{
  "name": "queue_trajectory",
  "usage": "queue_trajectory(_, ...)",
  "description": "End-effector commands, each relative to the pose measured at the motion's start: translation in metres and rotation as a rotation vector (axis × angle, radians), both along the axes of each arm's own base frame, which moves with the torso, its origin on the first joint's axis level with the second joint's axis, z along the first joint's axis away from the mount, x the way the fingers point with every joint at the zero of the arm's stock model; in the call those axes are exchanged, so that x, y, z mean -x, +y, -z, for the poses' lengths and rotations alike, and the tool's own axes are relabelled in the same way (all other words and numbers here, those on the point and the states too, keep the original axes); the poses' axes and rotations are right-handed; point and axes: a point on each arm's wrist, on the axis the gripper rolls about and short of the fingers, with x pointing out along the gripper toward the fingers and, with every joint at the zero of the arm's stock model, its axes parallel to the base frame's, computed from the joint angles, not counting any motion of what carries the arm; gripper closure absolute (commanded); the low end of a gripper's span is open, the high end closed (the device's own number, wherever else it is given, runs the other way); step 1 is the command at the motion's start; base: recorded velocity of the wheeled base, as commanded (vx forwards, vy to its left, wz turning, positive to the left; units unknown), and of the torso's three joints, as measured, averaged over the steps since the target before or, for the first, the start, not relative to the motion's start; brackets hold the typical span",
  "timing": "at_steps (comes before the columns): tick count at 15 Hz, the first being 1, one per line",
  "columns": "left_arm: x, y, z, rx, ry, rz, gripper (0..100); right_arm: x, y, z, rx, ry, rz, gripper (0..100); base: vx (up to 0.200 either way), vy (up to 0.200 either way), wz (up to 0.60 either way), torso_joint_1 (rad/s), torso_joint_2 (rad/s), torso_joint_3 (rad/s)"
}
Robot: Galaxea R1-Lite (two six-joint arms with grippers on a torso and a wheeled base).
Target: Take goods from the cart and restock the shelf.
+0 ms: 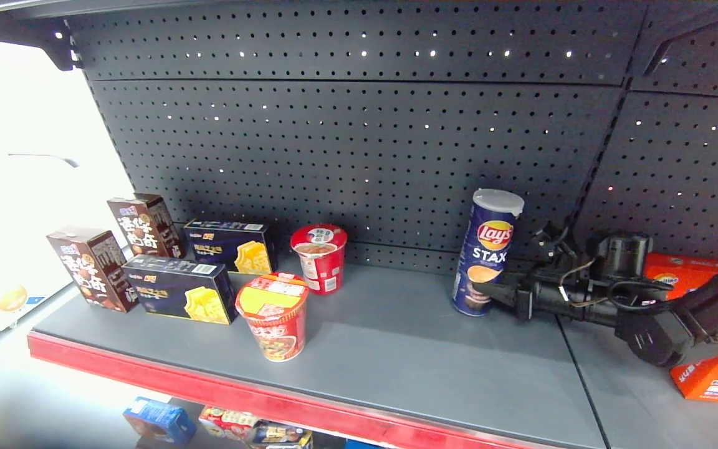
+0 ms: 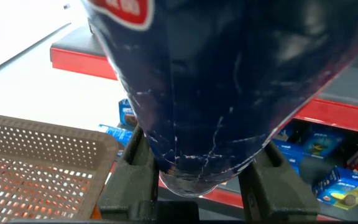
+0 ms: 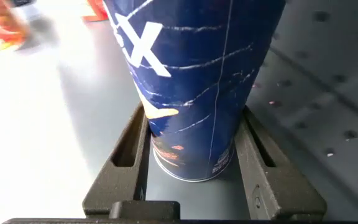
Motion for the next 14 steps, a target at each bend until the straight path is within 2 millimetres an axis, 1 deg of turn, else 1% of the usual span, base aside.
queue_trajectory(1, 0.0, 0.0, 0.003, 0.001, -0.004, -0.002, 100, 0.032, 0.002, -0.018, -0.006, -0.031, -0.024, 100, 0.0, 0.0, 0.0, 0.0, 0.0, 0.0)
queue_trajectory(2, 0.001, 0.0, 0.003, 0.001, -0.004, -0.003, 100, 0.054, 0.0, -0.018, -0.005, -0.027, -0.032, 100, 0.0, 0.0, 0.0, 0.0, 0.0, 0.0)
queue_trajectory(4, 0.001, 0.0, 0.003, 0.002, -0.009, -0.003, 100, 0.084, -0.003, -0.021, -0.006, -0.03, -0.043, 100, 0.0, 0.0, 0.0, 0.0, 0.0, 0.0)
queue_trajectory(5, 0.001, 0.0, 0.003, 0.002, -0.01, -0.003, 100, 0.09, -0.003, -0.022, -0.006, -0.033, -0.046, 100, 0.0, 0.0, 0.0, 0.0, 0.0, 0.0)
queue_trajectory(6, 0.001, 0.0, 0.003, 0.004, -0.013, -0.002, 100, 0.11, -0.006, -0.027, -0.008, -0.04, -0.052, 100, 0.0, 0.0, 0.0, 0.0, 0.0, 0.0)
queue_trajectory(8, 0.002, 0.0, 0.002, 0.004, -0.019, -0.002, 100, 0.134, -0.006, -0.03, -0.01, -0.046, -0.073, 100, 0.0, 0.0, 0.0, 0.0, 0.0, 0.0)
queue_trajectory(10, 0.002, 0.0, 0.001, 0.004, -0.024, -0.002, 100, 0.151, -0.008, -0.028, -0.007, -0.038, -0.086, 100, 0.0, 0.0, 0.0, 0.0, 0.0, 0.0)
queue_trajectory(11, 0.002, 0.0, 0.001, 0.004, -0.024, -0.002, 100, 0.163, -0.01, -0.023, -0.003, -0.02, -0.088, 100, 0.0, 0.0, 0.0, 0.0, 0.0, 0.0)
queue_trajectory(14, 0.002, 0.0, 0.002, 0.004, -0.022, -0.002, 100, 0.177, -0.011, -0.018, -0.003, -0.002, -0.12, 100, 0.0, 0.0, 0.0, 0.0, 0.0, 0.0)
